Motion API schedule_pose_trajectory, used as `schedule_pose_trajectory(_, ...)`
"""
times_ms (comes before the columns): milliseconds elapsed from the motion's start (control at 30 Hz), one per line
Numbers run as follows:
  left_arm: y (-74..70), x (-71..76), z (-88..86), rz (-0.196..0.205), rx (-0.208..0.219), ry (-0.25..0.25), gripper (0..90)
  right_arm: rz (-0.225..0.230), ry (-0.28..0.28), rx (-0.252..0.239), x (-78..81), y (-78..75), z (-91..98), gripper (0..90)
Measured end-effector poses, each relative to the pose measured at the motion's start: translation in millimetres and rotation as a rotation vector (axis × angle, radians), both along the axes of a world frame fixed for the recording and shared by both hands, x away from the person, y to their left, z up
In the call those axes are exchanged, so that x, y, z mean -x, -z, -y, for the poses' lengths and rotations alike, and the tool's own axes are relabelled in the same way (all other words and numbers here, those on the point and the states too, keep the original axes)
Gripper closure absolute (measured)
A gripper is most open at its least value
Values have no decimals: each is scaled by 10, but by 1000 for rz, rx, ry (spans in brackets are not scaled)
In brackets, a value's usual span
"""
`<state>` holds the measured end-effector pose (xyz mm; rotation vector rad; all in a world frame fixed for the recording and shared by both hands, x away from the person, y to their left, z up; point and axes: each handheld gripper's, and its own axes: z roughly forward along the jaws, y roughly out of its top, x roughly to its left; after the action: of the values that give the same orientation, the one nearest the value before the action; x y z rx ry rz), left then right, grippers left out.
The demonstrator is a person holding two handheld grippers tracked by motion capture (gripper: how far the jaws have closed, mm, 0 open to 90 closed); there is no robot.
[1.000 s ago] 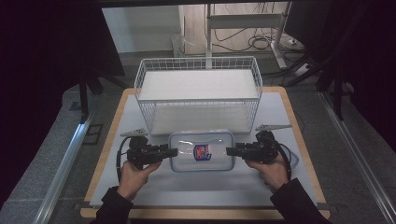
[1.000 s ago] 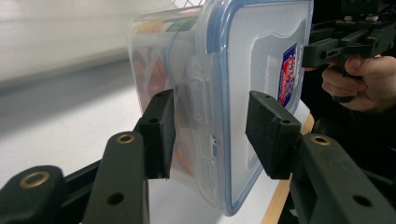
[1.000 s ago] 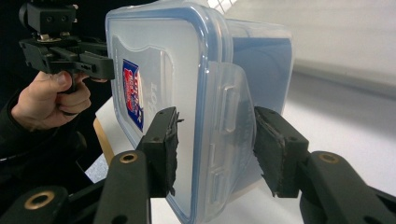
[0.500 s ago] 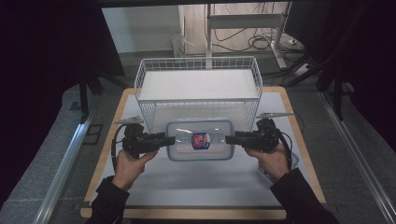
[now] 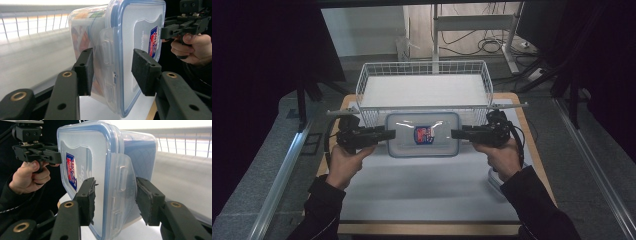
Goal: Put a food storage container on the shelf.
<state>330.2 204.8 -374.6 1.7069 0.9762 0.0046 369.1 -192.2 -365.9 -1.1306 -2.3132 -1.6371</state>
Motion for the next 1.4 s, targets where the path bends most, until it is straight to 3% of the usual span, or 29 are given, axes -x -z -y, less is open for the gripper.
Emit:
schedule_pose_trajectory(467, -281, -210, -71, 18, 21, -8, 537, 28, 13, -21, -210, -319, -67, 517)
schedule_pose_trajectory(833, -447, -372, -85, 21, 21, -24, 537, 11, 23, -57, -396, -418, -80, 516)
schedule_pose_trajectory(1400, -601, -690, -133, 22, 51, -24, 537, 23, 52, -63, -662, -641, -126, 517)
